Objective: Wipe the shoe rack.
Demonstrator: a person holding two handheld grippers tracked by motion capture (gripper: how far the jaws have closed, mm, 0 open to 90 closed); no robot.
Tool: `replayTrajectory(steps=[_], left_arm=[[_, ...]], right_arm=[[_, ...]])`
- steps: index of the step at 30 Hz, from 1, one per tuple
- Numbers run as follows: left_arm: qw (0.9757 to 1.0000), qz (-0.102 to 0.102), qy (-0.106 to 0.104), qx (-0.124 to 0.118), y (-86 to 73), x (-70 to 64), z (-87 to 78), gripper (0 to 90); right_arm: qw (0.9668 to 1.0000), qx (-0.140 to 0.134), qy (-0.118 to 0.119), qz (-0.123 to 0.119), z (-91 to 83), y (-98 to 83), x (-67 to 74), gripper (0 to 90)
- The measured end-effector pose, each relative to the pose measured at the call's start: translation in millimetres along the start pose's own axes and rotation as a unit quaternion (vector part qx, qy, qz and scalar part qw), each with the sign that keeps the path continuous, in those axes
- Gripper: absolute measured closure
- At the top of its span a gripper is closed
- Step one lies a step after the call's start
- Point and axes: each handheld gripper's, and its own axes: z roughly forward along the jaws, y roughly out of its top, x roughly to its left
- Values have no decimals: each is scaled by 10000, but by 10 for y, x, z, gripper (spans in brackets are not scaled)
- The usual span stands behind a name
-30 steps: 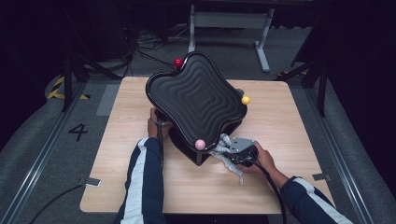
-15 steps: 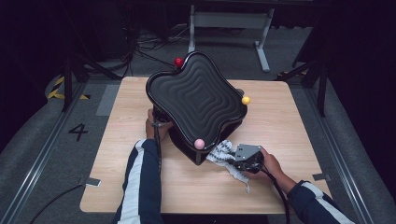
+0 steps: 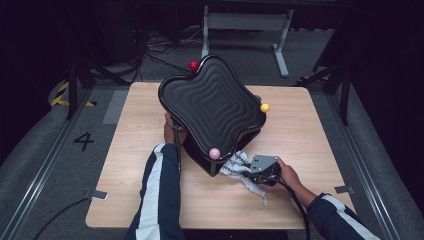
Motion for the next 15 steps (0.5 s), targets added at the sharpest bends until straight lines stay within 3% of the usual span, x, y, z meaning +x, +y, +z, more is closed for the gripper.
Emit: replayTrajectory(steps=[2, 8, 12, 13, 15], left_arm=[[9999, -61, 104, -86, -6, -3, 6, 746], [9998, -127, 126, -114, -49, 27, -47, 750], [9997, -123, 175, -133, -168, 93, -184, 751], [9992, -252, 202, -223, -202, 97, -207, 750], [9996, -168, 170, -114, -263, 146, -311, 750]], right_arm=[[10000, -8, 25, 14, -1, 0, 5, 748], [10000, -9, 68, -18, -4, 7, 14, 756], [9997, -55, 238, -84, -19, 26, 45, 774], [9993, -101, 354, -106, -28, 41, 72, 781], [9986, -155, 453, -236, -40, 88, 140, 787]])
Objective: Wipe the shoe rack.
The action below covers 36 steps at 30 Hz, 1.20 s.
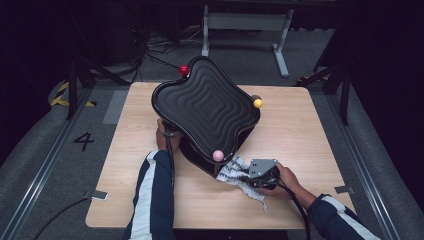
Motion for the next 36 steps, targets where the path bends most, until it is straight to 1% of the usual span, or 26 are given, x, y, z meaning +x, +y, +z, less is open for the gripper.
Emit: replayTrajectory(steps=[2, 4, 5, 6, 7, 8, 10, 12, 13, 15, 16, 17, 18, 19, 21, 22, 23, 24, 25, 26, 27, 28, 30, 31, 34, 36], left_arm=[[9999, 65, -56, 68, -55, 32, -90, 750], [10000, 57, -45, 39, -121, 51, -169, 750], [10000, 57, -45, 39, -121, 51, -169, 750], [9998, 104, -107, 103, -152, 75, -221, 750], [9998, 80, -125, 122, -175, 88, -255, 750], [9999, 68, -104, 113, -191, 92, -275, 750], [9999, 55, -78, 85, -224, 86, -313, 750], [9999, 58, -100, 84, -256, 81, -351, 750], [9999, 65, -58, 106, -272, 85, -378, 750], [9998, 47, -78, 175, -300, 108, -404, 753], [9996, 48, -261, 114, -356, 144, -453, 813], [9993, 48, -361, 90, -375, 145, -475, 888], [9991, 102, -404, 123, -383, 131, -500, 887], [9989, 153, -430, 136, -389, 110, -516, 871], [9992, 138, -374, 96, -399, 106, -521, 806], [9995, 81, -316, 56, -399, 136, -504, 755], [9993, -52, -364, 35, -390, 177, -482, 697], [9993, -52, -364, 35, -390, 177, -482, 652], [9985, -227, -496, 13, -377, 212, -458, 617], [9987, -201, -463, -70, -362, 246, -444, 586], [9977, -379, -549, -145, -322, 275, -397, 561], [9972, -400, -609, -189, -299, 278, -378, 539], [9974, -386, -556, -227, -251, 266, -336, 488], [9977, -417, -519, -159, -216, 260, -299, 468], [9975, -454, -488, -220, -163, 260, -263, 443], [9962, -638, -502, -309, -122, 285, -239, 449]], right_arm=[[9999, -63, 82, -106, 6, 59, 80, 788], [9996, -97, 166, -196, 23, 120, 160, 788], [9996, -97, 166, -196, 23, 120, 160, 788], [9994, -115, 207, -263, 29, 153, 201, 788], [9990, -188, 265, -302, 34, 195, 245, 789], [9987, -222, 249, -379, 40, 244, 292, 790], [9985, -198, 83, -509, 65, 317, 345, 791], [9985, -218, -141, -481, 123, 370, 343, 793], [9983, -205, -240, -483, 152, 381, 329, 795], [9984, -221, -233, -464, 175, 379, 311, 795], [9981, -248, -315, -462, 181, 366, 307, 796], [9978, -219, -395, -477, 169, 352, 294, 795], [9979, -237, -397, -452, 152, 343, 278, 795], [9980, -257, -399, -421, 135, 331, 261, 795], [9980, -231, -454, -382, 111, 297, 228, 795], [9980, -221, -479, -341, 103, 279, 211, 794], [9980, -212, -510, -293, 99, 263, 198, 794], [9980, -201, -526, -291, 97, 253, 187, 793], [9980, -212, -527, -277, 94, 246, 183, 792], [9981, -237, -491, -278, 93, 241, 185, 791], [9981, -247, -466, -316, 96, 238, 189, 790], [9980, -242, -481, -346, 102, 237, 196, 790], [9978, -249, -477, -379, 109, 237, 199, 789], [9979, -263, -472, -367, 113, 237, 198, 789], [9979, -266, -472, -351, 123, 241, 205, 788], [9981, -286, -443, -310, 126, 254, 216, 787]])
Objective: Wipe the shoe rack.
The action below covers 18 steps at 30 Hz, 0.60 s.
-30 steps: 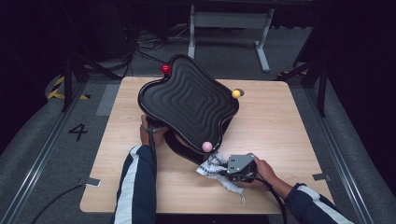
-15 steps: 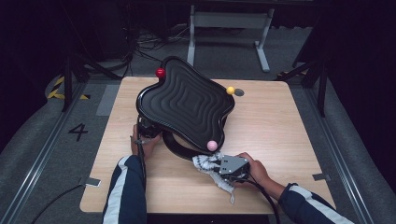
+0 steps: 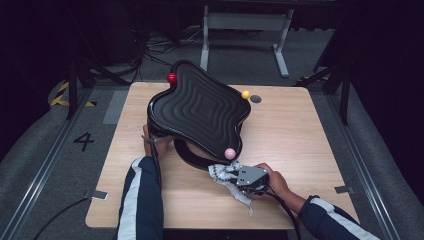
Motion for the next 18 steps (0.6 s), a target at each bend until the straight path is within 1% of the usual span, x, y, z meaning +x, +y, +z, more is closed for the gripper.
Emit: replayTrajectory(steps=[1, 2, 3, 4, 5, 6, 7, 8, 9, 10, 11, 13, 15, 16, 18], left_arm=[[10000, -14, -36, -4, 16, 3, 9, 465], [10000, 88, -10, 40, 40, -1, 7, 476], [9999, 140, 3, 18, 51, -9, 15, 522], [9999, 141, 39, 0, 63, -22, 24, 558], [9999, 132, 41, -13, 75, -30, 29, 589], [9999, 111, -28, -53, 84, -36, 37, 633], [9999, 121, -55, -83, 95, -45, 39, 671], [9997, 207, -25, -109, 105, -52, 44, 698], [9997, 223, -12, -123, 109, -67, 56, 731], [9995, 231, 84, -203, 106, -74, 71, 732], [9993, 180, 144, -304, 102, -80, 86, 734], [9995, 193, 134, -210, 112, -73, 76, 737], [9996, 129, 104, -210, 103, -71, 70, 739], [9996, 144, 114, -196, 102, -70, 66, 739], [9995, 110, 166, -229, 99, -80, 71, 739]], right_arm=[[10000, -13, 31, 53, -2, 8, 2, 787], [9999, -57, 68, 121, -4, 18, 2, 787], [9996, -129, 112, 220, -13, 34, 4, 787], [9995, -180, 68, 232, -21, 54, 12, 788], [9995, -226, 11, 206, -29, 76, 23, 787], [9995, -276, -22, 177, -34, 98, 33, 787], [9994, -304, -82, 122, -37, 120, 46, 787], [9994, -312, -152, 64, -37, 141, 58, 787], [9993, -322, -189, 52, -37, 158, 69, 787], [9992, -335, -217, 40, -38, 170, 77, 787], [9991, -340, -252, 22, -36, 179, 83, 787], [9992, -315, -261, -3, -22, 191, 90, 787], [9991, -302, -301, -10, -20, 198, 97, 787], [9991, -305, -291, -8, -21, 204, 101, 786], [9990, -287, -347, -66, -24, 231, 122, 783]])
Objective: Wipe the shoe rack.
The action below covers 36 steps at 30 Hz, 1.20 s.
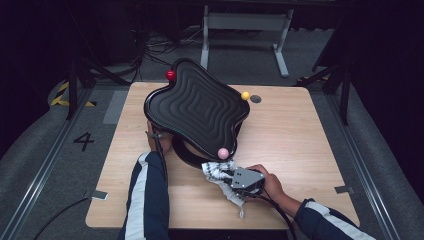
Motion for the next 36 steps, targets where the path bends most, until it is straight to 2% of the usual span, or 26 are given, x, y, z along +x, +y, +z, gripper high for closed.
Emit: replayTrajectory(steps=[2, 5, 6, 7, 8, 9, 11, 13, 15, 17, 19, 21, 23, 25, 26, 27, 30, 31, 36], left_arm=[[10000, 4, 36, 23, 3, -8, -2, 740], [10000, 13, 58, -8, -11, -4, -17, 740], [9999, 17, -84, 109, -9, 22, -46, 740], [9999, 19, -65, 99, -21, 26, -62, 740], [9999, 19, -65, 99, -21, 26, -62, 740], [9999, -6, -82, 58, -54, 36, -107, 740], [9999, -15, -100, 9, -90, 43, -142, 740], [9999, 13, -121, -14, -128, 45, -202, 739], [9998, 95, -191, -28, -162, 38, -252, 739], [9996, 154, -248, -9, -194, 21, -310, 739], [9990, 182, -413, -28, -247, 5, -386, 739], [9987, 241, -441, -30, -270, -4, -423, 739], [9978, 209, -625, -55, -316, -34, -482, 738], [9976, 261, -647, -44, -333, -43, -511, 739], [9973, 232, -690, -35, -355, -62, -542, 738], [9967, 238, -771, -30, -375, -70, -572, 738], [9957, 356, -856, -15, -433, -94, -673, 739], [9952, 308, -933, 7, -467, -114, -735, 740], [9942, 363, -1003, 126, -517, -151, -857, 740]], right_arm=[[10000, -39, 7, 29, -3, 37, 19, 782], [9997, 23, -199, 104, 42, 80, 28, 787], [9995, 61, -267, 149, 51, 76, 19, 790], [9992, 70, -291, 248, 52, 63, -1, 793], [9992, 70, -291, 248, 52, 63, -1, 793], [9982, 153, -424, 400, 30, 19, -51, 794], [9977, 191, -466, 453, 24, 0, -78, 795], [9953, 287, -631, 680, -7, -112, -218, 793], [9946, 289, -659, 741, -20, -148, -263, 793], [9942, 287, -736, 734, -53, -252, -357, 792], [9932, 320, -788, 791, -50, -313, -414, 792], [9930, 323, -805, 800, -43, -339, -437, 792], [9931, 460, -833, 679, -6, -414, -486, 792], [9930, 519, -834, 661, 18, -471, -521, 792], [9922, 581, -826, 729, 32, -545, -577, 792], [9922, 581, -826, 729, 32, -545, -577, 792], [9902, 645, -926, 820, 17, -615, -654, 793], [9881, 721, -1034, 882, 8, -650, -689, 793], [9866, 722, -1119, 940, -17, -687, -725, 793]])
